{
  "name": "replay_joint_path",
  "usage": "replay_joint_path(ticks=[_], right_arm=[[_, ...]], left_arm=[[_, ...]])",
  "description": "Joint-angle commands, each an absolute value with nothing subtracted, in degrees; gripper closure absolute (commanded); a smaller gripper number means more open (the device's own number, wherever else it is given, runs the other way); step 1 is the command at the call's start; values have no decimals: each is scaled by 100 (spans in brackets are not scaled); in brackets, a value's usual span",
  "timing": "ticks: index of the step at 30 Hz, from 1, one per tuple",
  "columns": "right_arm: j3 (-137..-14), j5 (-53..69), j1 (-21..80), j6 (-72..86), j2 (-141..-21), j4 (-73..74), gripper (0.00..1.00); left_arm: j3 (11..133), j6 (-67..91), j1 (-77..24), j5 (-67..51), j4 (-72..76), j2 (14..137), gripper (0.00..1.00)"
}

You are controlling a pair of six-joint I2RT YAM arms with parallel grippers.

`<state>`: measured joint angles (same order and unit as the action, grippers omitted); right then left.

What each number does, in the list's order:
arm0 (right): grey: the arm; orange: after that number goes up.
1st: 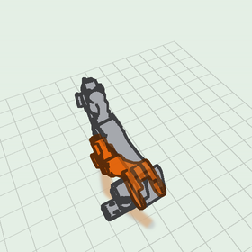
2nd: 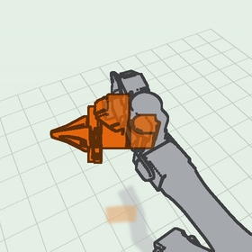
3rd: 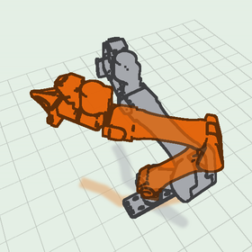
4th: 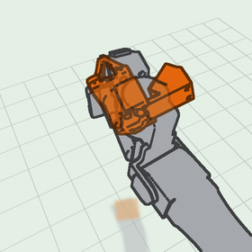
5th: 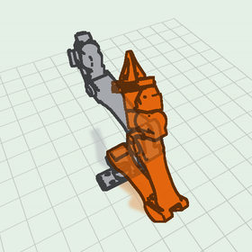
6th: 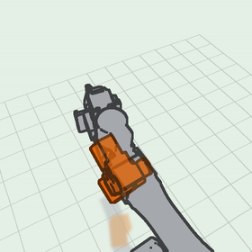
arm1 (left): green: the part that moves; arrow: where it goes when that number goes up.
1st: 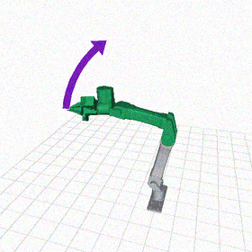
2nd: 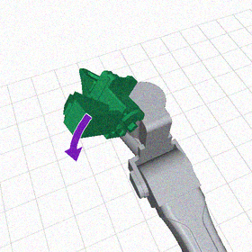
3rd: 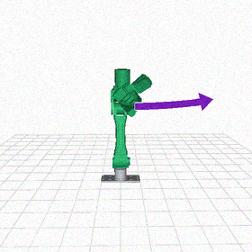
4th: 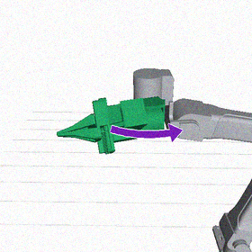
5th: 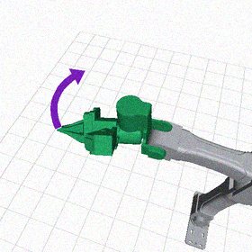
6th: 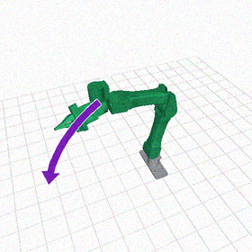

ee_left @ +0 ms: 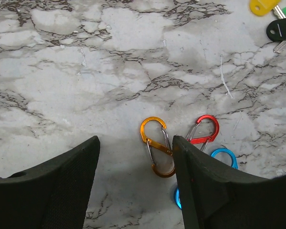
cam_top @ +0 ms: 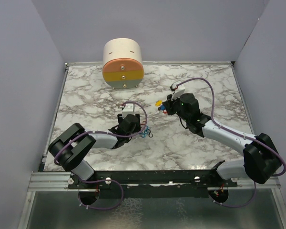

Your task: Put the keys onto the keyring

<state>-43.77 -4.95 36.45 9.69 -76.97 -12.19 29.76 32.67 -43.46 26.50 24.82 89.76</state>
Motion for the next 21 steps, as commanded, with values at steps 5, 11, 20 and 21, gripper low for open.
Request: replay_joint_path(ticks=[5,11,20,21], right_arm=[[-4342,-483,3688,905,-7599,-1257,99],[-4326,-465,3691,914,-7579,-1263,99],[-4323,-439,3686,914,-7576,-1275,99],[-4324,-439,3686,914,-7577,-1274,99]], left_arm=[[2724,3422,-4333,3087,1357,8999,35],[2764,3509,-4333,3197,1187,8932,35],[2649,3456,-4349,3070,1256,8408,33],[2664,3447,-4357,3052,1222,8349,33]])
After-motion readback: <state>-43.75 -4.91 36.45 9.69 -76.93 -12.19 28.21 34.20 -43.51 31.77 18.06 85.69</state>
